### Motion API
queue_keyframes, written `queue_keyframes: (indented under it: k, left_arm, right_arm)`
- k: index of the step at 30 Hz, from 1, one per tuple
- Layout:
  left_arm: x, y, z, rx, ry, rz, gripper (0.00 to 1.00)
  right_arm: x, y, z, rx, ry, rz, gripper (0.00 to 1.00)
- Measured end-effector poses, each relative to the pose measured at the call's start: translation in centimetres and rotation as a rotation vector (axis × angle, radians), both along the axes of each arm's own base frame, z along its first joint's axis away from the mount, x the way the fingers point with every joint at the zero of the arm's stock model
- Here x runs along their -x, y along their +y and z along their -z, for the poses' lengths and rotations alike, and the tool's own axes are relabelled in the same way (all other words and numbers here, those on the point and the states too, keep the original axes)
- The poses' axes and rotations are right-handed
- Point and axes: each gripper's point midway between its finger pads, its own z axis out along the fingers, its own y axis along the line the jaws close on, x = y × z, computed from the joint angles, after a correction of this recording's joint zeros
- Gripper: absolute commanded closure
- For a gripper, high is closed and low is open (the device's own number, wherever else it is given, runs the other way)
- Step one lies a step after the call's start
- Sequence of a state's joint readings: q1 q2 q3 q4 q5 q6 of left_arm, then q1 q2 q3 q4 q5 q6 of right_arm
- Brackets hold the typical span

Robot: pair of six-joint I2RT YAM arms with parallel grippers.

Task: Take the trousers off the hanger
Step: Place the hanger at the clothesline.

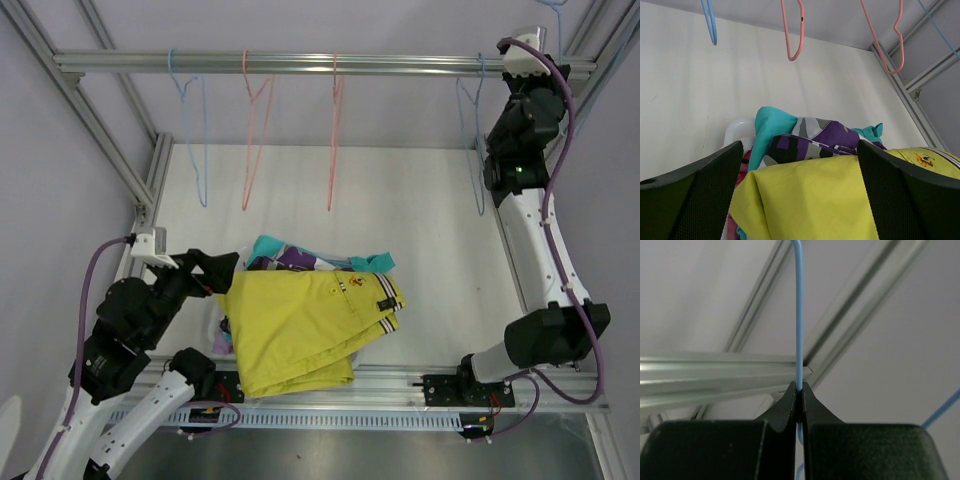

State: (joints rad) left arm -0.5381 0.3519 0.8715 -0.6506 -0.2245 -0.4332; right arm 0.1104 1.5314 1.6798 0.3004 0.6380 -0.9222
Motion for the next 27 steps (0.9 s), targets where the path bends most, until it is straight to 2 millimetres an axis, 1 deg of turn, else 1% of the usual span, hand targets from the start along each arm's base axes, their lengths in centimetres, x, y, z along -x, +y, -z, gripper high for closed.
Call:
queue_keyframes:
  k: [2, 6, 8, 10, 12, 15, 18, 19, 22, 24, 27]
  left_arm:
    - [-0.1, -0.1, -0.1, 0.000, -0.003, 0.004, 0.00]
    - [-0.1, -0.5, -0.4, 0.009, -0.013, 0.021, 0.01]
    - [-0.1, -0.6, -0.5, 0.011, -0.015, 0.026, 0.00]
    - [-0.1, -0.6, -0.6, 0.013, -0.018, 0.028, 0.01]
    - [0.0, -0.6, -0.6, 0.014, -0.020, 0.030, 0.01]
    - [0.3, -0.6, -0.7, 0.021, -0.028, 0.036, 0.01]
    - [0.6, -0.5, -0.8, 0.028, -0.038, 0.041, 0.01]
    - [0.7, -0.5, -0.8, 0.032, -0.041, 0.044, 0.01]
    - [1.1, -0.3, -1.0, 0.039, -0.051, 0.047, 0.01]
    - [1.3, -0.3, -1.0, 0.043, -0.055, 0.052, 0.00]
    - [1.5, -0.4, -0.7, 0.049, -0.052, 0.062, 0.01]
  right_arm:
    - [1.9, -0.3, -0.3, -0.016, -0.016, 0.004, 1.00]
    - [5.2, 0.3, -3.1, -0.039, -0.096, 0.000, 1.00]
    - [6.6, 0.5, -3.9, -0.058, -0.125, 0.000, 1.00]
    - [7.4, 0.7, -4.1, -0.085, -0.137, -0.008, 1.00]
    - [8.2, 0.4, -3.8, -0.127, -0.134, -0.008, 1.00]
    - [9.4, 0.1, -2.4, -0.196, -0.098, -0.004, 1.00]
    - [11.1, 0.3, -0.3, -0.261, -0.054, -0.003, 1.00]
    - [11.8, 0.6, 0.6, -0.283, -0.034, -0.005, 1.00]
    - [13.1, 2.1, 3.4, -0.343, 0.036, -0.028, 1.00]
    - [13.3, 3.0, 5.3, -0.388, 0.082, -0.040, 1.00]
    - [13.4, 3.6, 9.0, -0.440, 0.169, -0.032, 1.00]
